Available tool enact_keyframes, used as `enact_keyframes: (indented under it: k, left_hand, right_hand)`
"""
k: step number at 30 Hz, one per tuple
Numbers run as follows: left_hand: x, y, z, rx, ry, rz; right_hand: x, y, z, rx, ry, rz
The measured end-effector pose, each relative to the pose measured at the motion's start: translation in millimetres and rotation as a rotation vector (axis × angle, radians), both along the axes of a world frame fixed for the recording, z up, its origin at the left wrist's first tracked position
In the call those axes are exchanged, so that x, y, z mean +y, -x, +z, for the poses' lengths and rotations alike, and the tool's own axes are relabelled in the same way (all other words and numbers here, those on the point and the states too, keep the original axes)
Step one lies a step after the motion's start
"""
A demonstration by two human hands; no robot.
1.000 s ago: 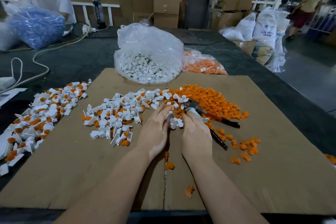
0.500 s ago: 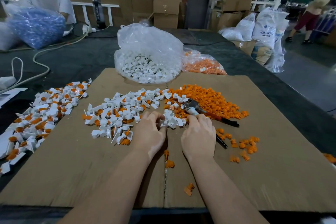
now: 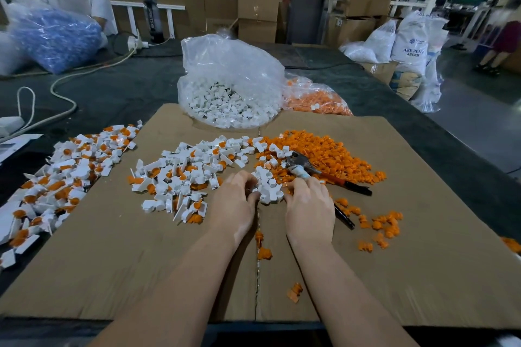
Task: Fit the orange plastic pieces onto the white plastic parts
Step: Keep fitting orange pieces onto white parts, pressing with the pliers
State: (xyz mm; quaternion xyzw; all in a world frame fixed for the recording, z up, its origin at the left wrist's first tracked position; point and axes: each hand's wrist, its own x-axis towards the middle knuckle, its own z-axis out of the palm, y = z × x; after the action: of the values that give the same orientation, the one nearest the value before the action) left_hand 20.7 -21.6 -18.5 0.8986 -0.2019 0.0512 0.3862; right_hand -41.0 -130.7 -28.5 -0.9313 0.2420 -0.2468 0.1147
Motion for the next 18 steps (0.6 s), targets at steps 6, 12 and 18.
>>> enact_keyframes:
  k: [6,12,18]
  left_hand:
    - [0.9,2.1,-0.6,-0.029,0.071,-0.076]
    - [1.1,-0.1,-0.9,0.004,0.047,-0.061]
    - [0.5,1.9,-0.2,-0.032,0.045,-0.014]
  right_hand:
    - [4.3,1.3,2.0,-0.164,-0.052,0.067]
    - [3.8,3.4,5.8,-0.195,-0.107,0.192]
    - [8.6,8.8,11.7,-0.290,-0.093,0.382]
